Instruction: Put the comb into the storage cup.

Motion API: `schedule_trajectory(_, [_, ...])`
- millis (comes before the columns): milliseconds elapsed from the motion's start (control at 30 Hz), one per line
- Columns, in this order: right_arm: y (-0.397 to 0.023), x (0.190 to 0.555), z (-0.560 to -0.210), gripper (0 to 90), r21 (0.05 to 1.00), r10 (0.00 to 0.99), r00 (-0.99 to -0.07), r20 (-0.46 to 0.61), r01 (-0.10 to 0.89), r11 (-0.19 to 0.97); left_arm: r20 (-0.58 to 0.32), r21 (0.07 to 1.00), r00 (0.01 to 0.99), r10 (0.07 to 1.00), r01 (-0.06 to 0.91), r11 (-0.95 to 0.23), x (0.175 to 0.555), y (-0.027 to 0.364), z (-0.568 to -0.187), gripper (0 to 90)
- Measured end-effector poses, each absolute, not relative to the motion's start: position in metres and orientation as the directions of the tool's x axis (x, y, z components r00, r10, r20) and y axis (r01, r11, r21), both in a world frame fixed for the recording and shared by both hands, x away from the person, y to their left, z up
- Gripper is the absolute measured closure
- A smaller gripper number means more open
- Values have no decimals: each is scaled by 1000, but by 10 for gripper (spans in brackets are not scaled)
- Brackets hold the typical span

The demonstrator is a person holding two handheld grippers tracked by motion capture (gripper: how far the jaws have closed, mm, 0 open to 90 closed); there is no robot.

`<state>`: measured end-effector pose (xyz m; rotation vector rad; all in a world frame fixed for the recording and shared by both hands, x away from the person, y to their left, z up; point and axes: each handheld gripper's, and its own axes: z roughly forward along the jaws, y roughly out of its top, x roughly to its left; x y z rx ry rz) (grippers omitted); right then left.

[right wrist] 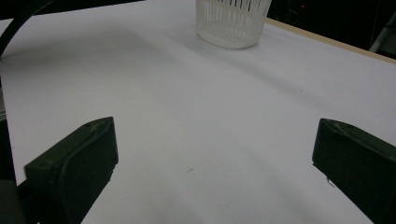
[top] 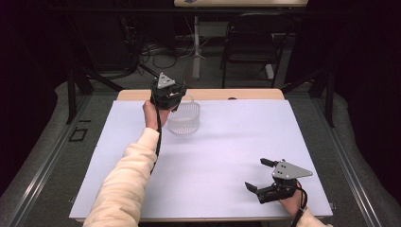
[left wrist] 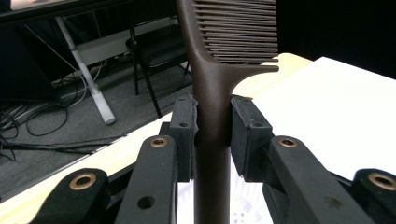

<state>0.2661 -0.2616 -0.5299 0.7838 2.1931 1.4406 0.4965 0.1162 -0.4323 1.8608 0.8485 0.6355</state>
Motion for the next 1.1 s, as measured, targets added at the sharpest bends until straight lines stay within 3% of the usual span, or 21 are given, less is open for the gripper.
schedule_trajectory(1100, [-262, 266, -530, 0, 921, 649, -761, -24, 236, 311, 30, 893, 640, 768, 327, -308, 502, 124, -458, 722])
